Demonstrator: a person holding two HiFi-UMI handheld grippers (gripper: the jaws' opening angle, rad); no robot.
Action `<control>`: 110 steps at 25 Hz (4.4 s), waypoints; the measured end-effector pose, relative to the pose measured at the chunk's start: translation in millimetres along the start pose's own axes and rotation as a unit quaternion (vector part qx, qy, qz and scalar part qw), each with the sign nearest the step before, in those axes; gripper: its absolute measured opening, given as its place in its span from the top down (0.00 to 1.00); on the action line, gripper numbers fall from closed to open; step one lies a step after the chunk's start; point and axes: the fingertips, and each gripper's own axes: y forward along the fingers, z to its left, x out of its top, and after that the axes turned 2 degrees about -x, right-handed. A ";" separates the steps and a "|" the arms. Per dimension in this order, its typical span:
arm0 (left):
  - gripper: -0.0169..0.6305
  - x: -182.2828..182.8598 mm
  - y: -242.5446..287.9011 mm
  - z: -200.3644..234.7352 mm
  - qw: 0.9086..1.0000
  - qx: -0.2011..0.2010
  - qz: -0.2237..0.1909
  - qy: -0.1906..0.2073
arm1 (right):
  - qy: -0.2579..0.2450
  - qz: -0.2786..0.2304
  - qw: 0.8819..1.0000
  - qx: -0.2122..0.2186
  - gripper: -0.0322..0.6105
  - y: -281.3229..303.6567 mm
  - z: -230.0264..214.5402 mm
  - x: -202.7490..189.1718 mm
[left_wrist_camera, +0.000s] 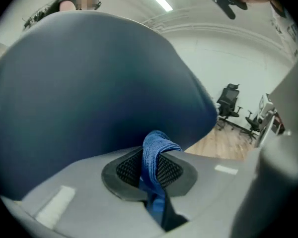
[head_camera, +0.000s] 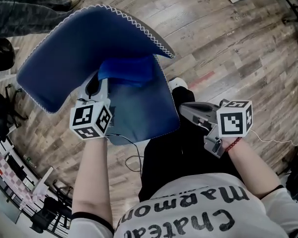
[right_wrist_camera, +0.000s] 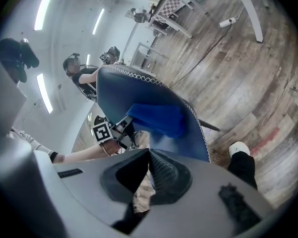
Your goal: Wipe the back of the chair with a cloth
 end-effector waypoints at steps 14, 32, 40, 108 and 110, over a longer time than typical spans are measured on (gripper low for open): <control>0.91 -30.4 -85.8 142.8 0.980 0.196 0.026 -0.031 | -0.008 0.028 1.000 0.002 0.93 23.9 12.5 3.0; 0.92 -51.9 -2.2 97.0 0.969 0.217 0.058 -0.103 | 0.016 0.031 0.999 -0.011 0.93 4.5 -28.3 25.2; 0.92 -52.7 35.9 39.9 0.973 0.179 0.050 -0.137 | 0.026 0.025 0.999 -0.009 0.93 -8.1 -40.4 21.3; 0.91 26.6 -292.0 0.0 0.973 0.044 -0.177 -0.140 | -0.200 0.011 0.978 0.061 0.93 56.1 226.6 -27.4; 0.91 22.6 -318.5 -1.6 0.973 0.048 -0.187 -0.127 | -0.227 0.003 0.972 0.065 0.93 56.5 249.1 -24.9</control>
